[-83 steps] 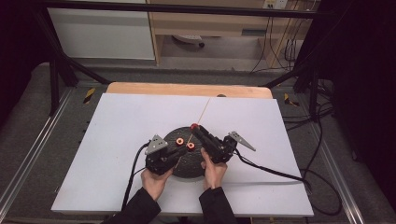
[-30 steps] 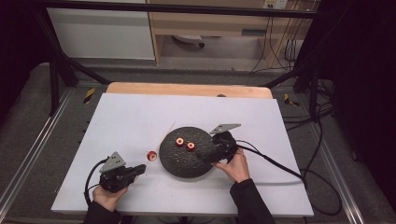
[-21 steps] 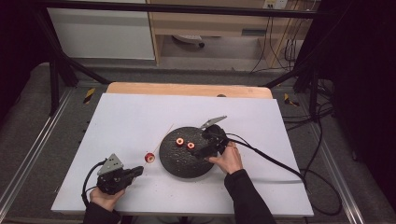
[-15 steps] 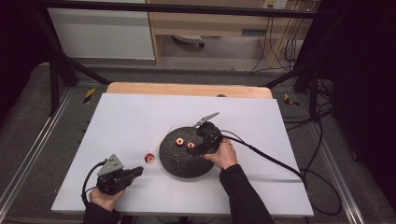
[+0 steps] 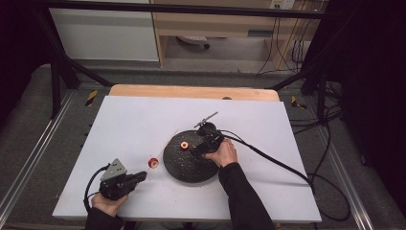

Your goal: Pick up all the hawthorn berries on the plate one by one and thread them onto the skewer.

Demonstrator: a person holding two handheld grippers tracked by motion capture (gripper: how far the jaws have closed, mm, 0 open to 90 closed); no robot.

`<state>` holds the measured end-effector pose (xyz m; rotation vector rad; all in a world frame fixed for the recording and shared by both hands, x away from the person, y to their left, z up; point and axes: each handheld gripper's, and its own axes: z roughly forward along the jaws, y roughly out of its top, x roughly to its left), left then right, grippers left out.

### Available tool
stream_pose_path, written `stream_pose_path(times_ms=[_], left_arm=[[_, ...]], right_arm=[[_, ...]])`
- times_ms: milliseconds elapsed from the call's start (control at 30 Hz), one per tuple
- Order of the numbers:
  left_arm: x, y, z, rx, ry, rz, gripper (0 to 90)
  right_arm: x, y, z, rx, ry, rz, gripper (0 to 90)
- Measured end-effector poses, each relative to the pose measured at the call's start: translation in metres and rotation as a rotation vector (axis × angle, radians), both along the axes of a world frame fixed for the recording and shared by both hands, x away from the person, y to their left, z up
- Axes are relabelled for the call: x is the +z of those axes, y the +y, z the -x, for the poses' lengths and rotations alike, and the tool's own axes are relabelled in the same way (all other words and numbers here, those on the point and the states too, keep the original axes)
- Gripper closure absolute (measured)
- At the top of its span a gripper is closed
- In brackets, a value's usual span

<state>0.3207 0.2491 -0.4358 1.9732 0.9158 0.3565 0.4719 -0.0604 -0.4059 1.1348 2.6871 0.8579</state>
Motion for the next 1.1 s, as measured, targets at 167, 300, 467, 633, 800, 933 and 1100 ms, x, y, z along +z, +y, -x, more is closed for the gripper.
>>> stream_pose_path(times_ms=[167, 300, 467, 633, 800, 933, 1100], left_arm=[[0.0, -0.001, 0.0, -0.001, -0.001, 0.0, 87.4], [-0.001, -0.001, 0.0, -0.002, 0.0, -0.002, 87.4], [-0.001, -0.001, 0.0, -0.003, -0.001, -0.002, 87.4], [-0.001, -0.001, 0.0, -0.003, -0.001, -0.002, 87.4], [-0.001, 0.0, 0.0, -0.003, 0.0, -0.002, 87.4], [-0.001, 0.0, 0.0, -0.003, 0.0, -0.003, 87.4], [-0.001, 0.0, 0.0, -0.003, -0.001, -0.003, 87.4]], right_arm=[[-0.003, 0.001, -0.003, 0.0, 0.033, -0.033, 35.7], [-0.005, 0.001, -0.004, -0.006, 0.047, -0.04, 41.7], [-0.007, 0.002, -0.005, -0.003, 0.052, -0.03, 47.6], [-0.009, 0.003, -0.006, -0.006, 0.069, -0.033, 53.7], [-0.011, 0.003, -0.007, -0.003, 0.082, -0.026, 58.7], [-0.011, 0.003, -0.008, -0.002, 0.088, -0.029, 61.5], [-0.011, 0.002, -0.008, -0.006, 0.093, -0.025, 62.1]])
